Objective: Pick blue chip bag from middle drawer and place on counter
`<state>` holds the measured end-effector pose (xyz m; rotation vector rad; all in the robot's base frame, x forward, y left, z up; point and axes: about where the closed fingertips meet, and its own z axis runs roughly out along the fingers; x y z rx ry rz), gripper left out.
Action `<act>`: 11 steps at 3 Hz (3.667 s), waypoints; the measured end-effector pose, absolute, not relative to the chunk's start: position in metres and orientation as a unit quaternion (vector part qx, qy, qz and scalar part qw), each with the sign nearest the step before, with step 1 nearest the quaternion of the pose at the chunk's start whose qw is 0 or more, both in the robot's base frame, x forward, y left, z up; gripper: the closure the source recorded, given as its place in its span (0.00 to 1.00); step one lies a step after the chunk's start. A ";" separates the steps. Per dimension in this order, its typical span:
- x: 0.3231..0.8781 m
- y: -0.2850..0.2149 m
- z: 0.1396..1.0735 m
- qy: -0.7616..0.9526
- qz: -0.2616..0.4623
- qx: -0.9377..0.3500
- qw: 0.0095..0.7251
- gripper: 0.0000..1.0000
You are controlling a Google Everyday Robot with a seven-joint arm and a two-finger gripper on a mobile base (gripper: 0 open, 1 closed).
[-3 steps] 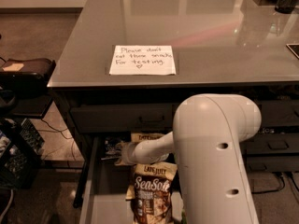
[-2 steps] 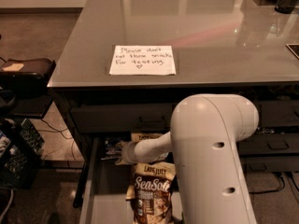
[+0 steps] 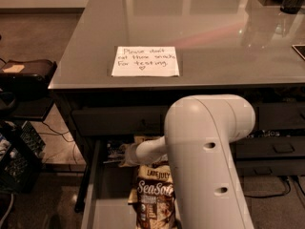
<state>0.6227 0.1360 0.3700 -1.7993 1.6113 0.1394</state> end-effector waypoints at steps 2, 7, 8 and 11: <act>0.633 0.134 0.359 0.624 0.045 -0.701 0.341 0.44; 0.624 0.146 0.411 0.620 0.056 -0.678 0.390 1.00; 0.609 0.156 0.439 0.617 0.082 -0.673 0.400 1.00; 0.538 0.152 0.497 0.595 0.139 -0.702 0.367 1.00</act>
Offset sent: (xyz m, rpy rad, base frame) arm 0.0167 -0.0061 -0.0151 -0.0517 0.0005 -0.0011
